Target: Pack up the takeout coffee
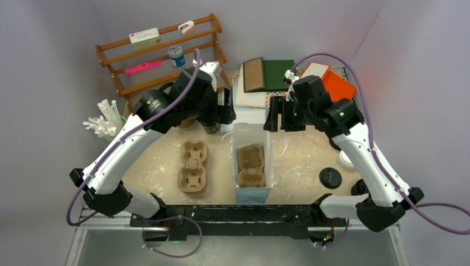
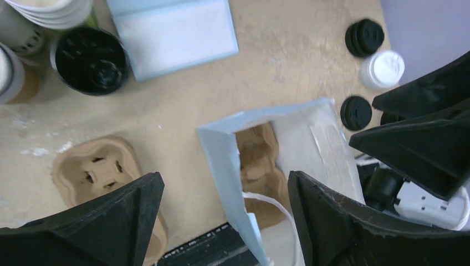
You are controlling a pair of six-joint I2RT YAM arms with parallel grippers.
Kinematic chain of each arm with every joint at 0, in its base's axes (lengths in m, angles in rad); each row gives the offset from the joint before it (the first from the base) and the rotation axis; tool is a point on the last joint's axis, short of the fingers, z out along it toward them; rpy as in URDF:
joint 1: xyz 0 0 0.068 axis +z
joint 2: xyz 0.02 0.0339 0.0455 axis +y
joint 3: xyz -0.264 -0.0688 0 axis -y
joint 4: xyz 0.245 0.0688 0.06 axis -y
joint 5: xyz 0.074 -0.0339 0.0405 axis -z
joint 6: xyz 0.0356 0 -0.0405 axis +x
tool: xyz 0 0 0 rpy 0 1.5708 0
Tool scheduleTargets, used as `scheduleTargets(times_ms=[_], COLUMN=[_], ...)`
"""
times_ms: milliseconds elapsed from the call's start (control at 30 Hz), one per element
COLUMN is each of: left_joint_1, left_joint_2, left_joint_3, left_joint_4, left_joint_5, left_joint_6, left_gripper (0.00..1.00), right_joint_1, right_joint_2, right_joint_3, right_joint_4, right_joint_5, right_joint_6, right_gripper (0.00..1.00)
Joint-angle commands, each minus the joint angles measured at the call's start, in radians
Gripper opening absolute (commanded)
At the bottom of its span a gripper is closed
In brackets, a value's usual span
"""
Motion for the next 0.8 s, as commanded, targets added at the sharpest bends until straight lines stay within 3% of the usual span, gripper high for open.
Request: scheduleTargets(times_ms=[0,233,333,567,767], left_joint_1=[0.081,0.113,0.113,0.113,0.113], left_joint_2=[0.03,0.148,0.154,0.157,0.17], left_joint_3=[0.09,0.071,0.027,-0.049,-0.076], left_joint_4=[-0.04,0.003,0.018,0.005,0.026], left_joint_5=[0.094,0.402,0.452,0.405,0.356], left_joint_6=[0.091,0.128,0.136,0.169,0.177], left_gripper=[0.86,0.8,0.79,0.7,0.51], right_joint_1=[0.007,0.013,0.014,0.017,0.019], right_joint_2=[0.05,0.088,0.085,0.067,0.083], right_joint_3=[0.054,0.057,0.048,-0.027,-0.051], right_joint_4=[0.033,0.013,0.01,0.023,0.05], right_joint_5=[0.111,0.086,0.076,0.049,0.043], right_joint_6=[0.053,0.052,0.045,0.035,0.02], right_gripper=[0.7,0.64,0.57,0.48,0.39])
